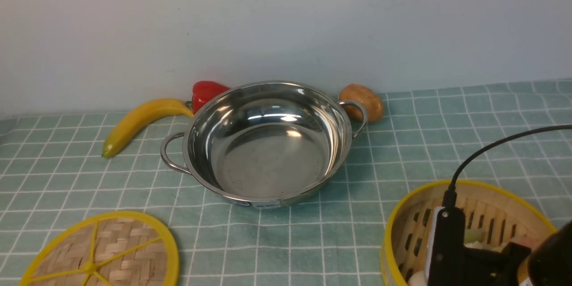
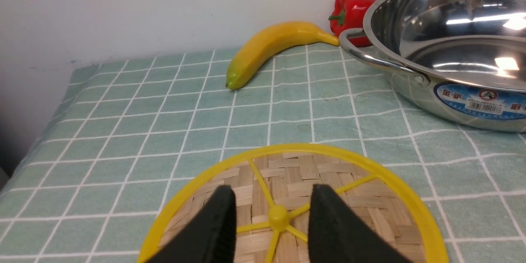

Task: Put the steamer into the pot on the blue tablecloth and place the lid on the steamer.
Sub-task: 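Reach for and grasp the rim of the bamboo steamer holding the buns with the right gripper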

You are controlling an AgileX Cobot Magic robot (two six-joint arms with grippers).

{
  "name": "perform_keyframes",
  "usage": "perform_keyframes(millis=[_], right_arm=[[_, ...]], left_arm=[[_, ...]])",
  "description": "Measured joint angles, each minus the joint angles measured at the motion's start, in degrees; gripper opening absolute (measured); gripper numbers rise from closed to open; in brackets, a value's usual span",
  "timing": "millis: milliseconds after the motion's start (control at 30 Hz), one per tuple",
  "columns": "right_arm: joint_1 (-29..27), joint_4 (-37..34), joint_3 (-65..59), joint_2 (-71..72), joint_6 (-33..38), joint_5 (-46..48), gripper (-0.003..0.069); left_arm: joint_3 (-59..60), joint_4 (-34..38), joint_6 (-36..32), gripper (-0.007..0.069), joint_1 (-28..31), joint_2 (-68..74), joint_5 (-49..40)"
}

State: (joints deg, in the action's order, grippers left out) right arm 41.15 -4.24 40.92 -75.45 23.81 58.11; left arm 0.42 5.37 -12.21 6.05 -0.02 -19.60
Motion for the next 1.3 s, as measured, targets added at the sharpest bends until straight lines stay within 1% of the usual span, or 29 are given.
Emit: perform_keyframes(millis=[133,367,800,933,1133,1300], right_arm=[[0.00,0.18,0.00,-1.85,0.90,-0.88,0.0368],[0.00,4.64,0.11,-5.20,1.08,-4.24,0.0368],[0.00,4.79,0.11,-7.78,0.39,-5.75,0.0364],[0.00,4.74,0.11,-9.51,0.28,-5.75,0.0347],[0.00,4.24,0.11,-10.70,-0.55,-5.70,0.0295],[0.00,4.24,0.15,-11.18,-3.96,-5.76,0.0226]], left_arm=[[0.00,0.00,0.00,0.0243,0.00,0.00,0.00],[0.00,0.00,0.00,0.0243,0.00,0.00,0.00],[0.00,0.00,0.00,0.0243,0.00,0.00,0.00],[0.00,0.00,0.00,0.0243,0.00,0.00,0.00],[0.00,0.00,0.00,0.0243,0.00,0.00,0.00],[0.00,0.00,0.00,0.0243,0.00,0.00,0.00]])
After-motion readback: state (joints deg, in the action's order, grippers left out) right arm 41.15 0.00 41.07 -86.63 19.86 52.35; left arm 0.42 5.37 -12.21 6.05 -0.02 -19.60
